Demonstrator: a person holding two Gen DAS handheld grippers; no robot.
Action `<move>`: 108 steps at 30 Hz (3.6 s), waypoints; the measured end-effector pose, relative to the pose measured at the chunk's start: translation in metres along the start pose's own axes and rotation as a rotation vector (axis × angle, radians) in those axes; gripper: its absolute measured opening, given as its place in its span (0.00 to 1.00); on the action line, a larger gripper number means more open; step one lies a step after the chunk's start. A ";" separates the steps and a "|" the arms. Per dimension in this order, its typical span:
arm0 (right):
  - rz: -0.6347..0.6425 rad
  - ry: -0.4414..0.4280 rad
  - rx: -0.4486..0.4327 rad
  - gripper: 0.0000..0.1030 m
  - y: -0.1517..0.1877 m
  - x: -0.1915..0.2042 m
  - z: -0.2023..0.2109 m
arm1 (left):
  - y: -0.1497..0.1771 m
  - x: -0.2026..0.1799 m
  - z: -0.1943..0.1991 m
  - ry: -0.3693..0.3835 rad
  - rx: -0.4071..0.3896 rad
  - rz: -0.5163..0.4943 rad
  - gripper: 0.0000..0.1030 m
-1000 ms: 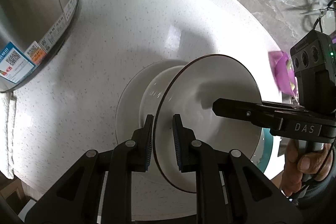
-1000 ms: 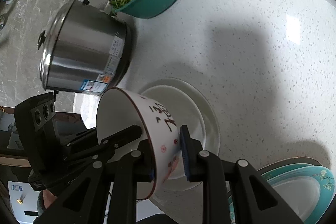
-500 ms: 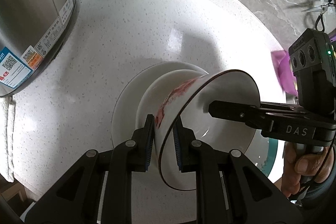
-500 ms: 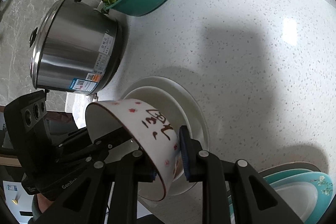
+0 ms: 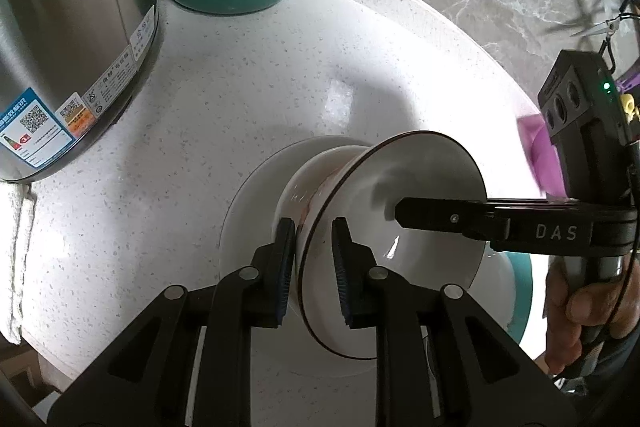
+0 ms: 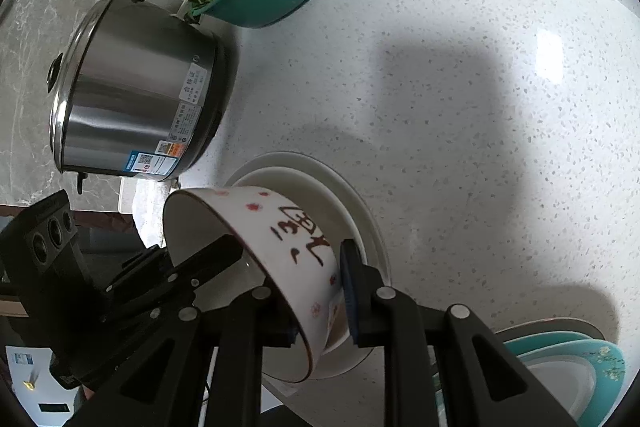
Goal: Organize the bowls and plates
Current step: 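Lower the calligraphy bowl into the white bowl with both grippers, then open both grippers and release the nested bowls, then move both grippers to the rim of the large white plate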
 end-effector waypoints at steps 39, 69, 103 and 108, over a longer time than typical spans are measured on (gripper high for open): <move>0.230 0.194 0.064 0.20 0.003 0.011 -0.021 | 0.010 0.014 0.025 0.031 -0.181 0.132 0.27; 0.472 0.334 -0.005 0.60 0.014 0.040 0.004 | 0.014 0.008 0.000 0.009 -0.121 0.108 0.27; 0.314 0.319 -0.028 0.59 0.017 -0.026 0.014 | 0.052 0.050 0.018 -0.063 -0.131 0.061 0.56; 0.328 0.323 -0.002 0.57 0.021 -0.023 -0.006 | 0.049 0.054 0.007 -0.083 -0.102 0.042 0.55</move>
Point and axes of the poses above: each gripper's, at about its wrist camera, not at the fingertips, and z roughly against the way its jaws point, x to its left, y to its underside, the point moved 9 cm from there along -z, roughly the way its jaws point, and after that the axes turned 1 degree about -x, right-handed, at the moved point
